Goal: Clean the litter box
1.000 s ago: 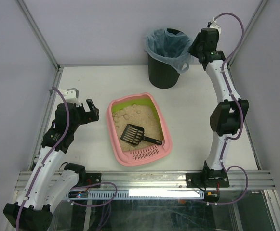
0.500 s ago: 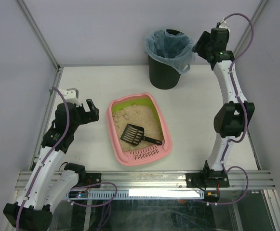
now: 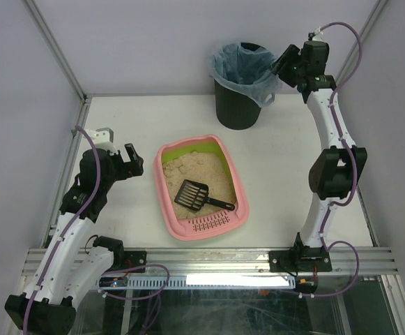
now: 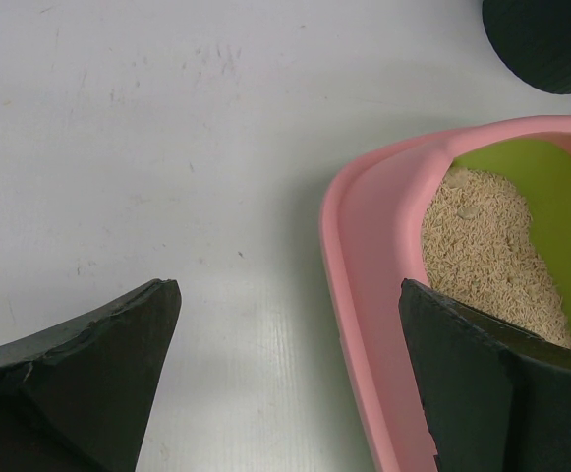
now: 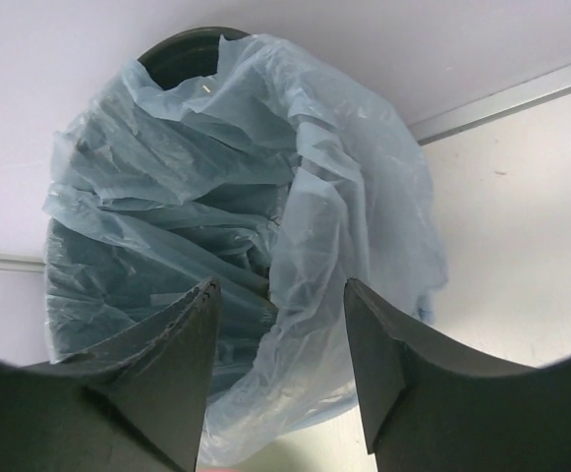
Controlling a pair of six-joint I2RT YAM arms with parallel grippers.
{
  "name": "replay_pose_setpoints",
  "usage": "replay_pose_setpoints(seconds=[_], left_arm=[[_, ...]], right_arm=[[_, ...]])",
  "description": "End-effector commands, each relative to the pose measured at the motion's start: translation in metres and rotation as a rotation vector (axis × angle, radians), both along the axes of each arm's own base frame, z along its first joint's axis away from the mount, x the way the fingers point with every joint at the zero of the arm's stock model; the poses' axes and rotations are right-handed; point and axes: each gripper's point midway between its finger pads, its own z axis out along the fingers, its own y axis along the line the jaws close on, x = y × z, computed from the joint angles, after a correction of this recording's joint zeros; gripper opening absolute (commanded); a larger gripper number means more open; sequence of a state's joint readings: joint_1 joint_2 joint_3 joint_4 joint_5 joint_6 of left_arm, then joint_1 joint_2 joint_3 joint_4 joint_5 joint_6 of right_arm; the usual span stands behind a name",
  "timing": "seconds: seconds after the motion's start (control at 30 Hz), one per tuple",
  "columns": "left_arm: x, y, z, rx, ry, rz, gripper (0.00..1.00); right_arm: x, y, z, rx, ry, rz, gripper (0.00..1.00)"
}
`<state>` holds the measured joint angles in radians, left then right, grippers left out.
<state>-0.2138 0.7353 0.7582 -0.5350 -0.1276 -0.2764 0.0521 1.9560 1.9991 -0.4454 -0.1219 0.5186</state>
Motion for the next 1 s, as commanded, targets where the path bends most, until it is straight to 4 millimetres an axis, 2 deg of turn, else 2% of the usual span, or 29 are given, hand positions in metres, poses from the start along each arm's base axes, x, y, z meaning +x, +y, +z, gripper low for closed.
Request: replay_pose_setpoints(seconds=[0.0, 0.2, 0.37, 0.47, 0.6, 0.8, 0.97], left_arm=[[0.005, 0.001, 0.021, -0.005, -0.065, -0.005, 0.99], [0.005, 0.001, 0.021, -0.004, -0.066, -0.008, 0.99], [0.005, 0.001, 0.021, -0.005, -0.065, -0.006, 0.99], [0.005, 0.002, 0.021, -0.004, -0.067, -0.004, 0.99], [0.005, 0.002, 0.021, -0.004, -0.064, -0.004, 0.99], [0.005, 0.002, 0.021, -0.004, -0.063, -0.005, 0.99], [0.006, 0.002, 0.020, -0.005, -0.061, -0.006, 0.99]], right_arm=[[0.009, 0.016, 0.021, 0.076, -0.050, 0.054, 0.54], [0.017, 0.014, 0.002, 0.074, 0.020, 0.040, 0.54], [0.019, 0.015, -0.002, 0.076, 0.030, 0.045, 0.44], [0.020, 0.014, -0.003, 0.073, 0.035, 0.046, 0.30], [0.016, 0.006, 0.005, 0.051, 0.020, 0.020, 0.17], [0.005, -0.011, 0.021, -0.014, 0.003, -0.030, 0.07], [-0.006, -0.028, 0.032, -0.066, -0.002, -0.071, 0.04]])
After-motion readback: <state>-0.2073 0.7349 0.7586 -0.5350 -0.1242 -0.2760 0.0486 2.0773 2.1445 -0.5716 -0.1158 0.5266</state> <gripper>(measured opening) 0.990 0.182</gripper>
